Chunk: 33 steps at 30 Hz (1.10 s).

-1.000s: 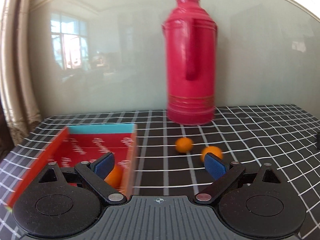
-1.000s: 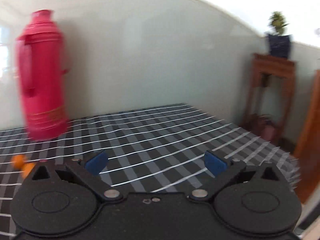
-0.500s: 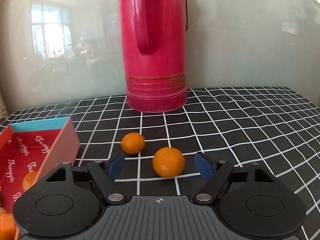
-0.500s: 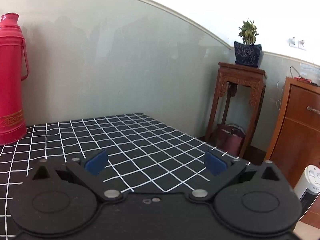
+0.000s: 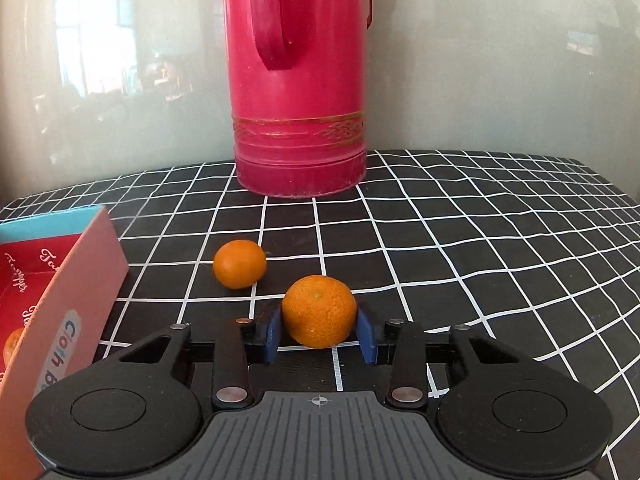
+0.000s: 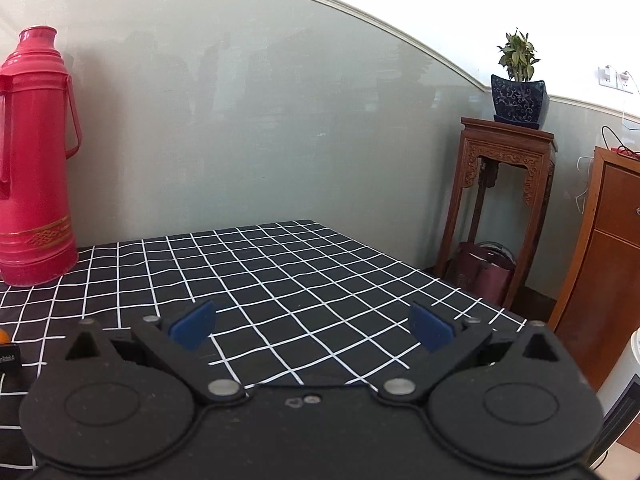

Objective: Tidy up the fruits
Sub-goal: 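Carry the orange into the box and open the left gripper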

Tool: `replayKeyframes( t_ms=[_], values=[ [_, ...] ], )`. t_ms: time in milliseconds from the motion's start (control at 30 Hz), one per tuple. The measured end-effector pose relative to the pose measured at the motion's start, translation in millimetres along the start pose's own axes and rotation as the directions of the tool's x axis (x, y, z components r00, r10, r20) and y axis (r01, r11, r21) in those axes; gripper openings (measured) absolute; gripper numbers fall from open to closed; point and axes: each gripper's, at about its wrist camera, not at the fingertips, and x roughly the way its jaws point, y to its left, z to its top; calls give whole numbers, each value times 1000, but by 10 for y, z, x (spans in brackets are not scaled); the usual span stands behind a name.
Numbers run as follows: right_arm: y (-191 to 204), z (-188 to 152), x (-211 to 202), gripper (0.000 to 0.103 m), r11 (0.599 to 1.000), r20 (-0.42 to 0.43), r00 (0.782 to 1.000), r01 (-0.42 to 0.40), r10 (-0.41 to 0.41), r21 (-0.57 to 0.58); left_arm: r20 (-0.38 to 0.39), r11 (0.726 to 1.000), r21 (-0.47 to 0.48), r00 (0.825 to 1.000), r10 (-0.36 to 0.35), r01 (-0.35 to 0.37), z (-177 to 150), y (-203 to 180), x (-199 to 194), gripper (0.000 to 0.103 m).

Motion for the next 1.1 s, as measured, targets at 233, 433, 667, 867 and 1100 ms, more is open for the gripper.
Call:
replayKeyframes(
  t_ms=[233, 433, 667, 867, 1100],
  values=[
    [61, 32, -25, 97, 999, -1, 999, -37, 37, 7, 24, 1000, -13, 1000, -1, 1, -17, 76, -151, 38],
    [207, 32, -105, 97, 997, 6, 997, -80, 80, -11, 73, 1000, -15, 997, 20, -19, 36, 275, -431, 38],
    [413, 8, -222, 97, 990, 18, 991, -133, 134, -51, 111, 995, -26, 989, 98, -96, 14, 670, -752, 38],
    [631, -33, -327, 97, 976, 21, 981, -192, 195, -100, 89, 977, -87, 975, 203, -196, -82, 1129, -898, 38],
    [904, -62, -424, 97, 953, 4, 962, -268, 272, -140, 117, 960, -111, 956, 268, -256, -121, 1410, -995, 40]
  ],
)
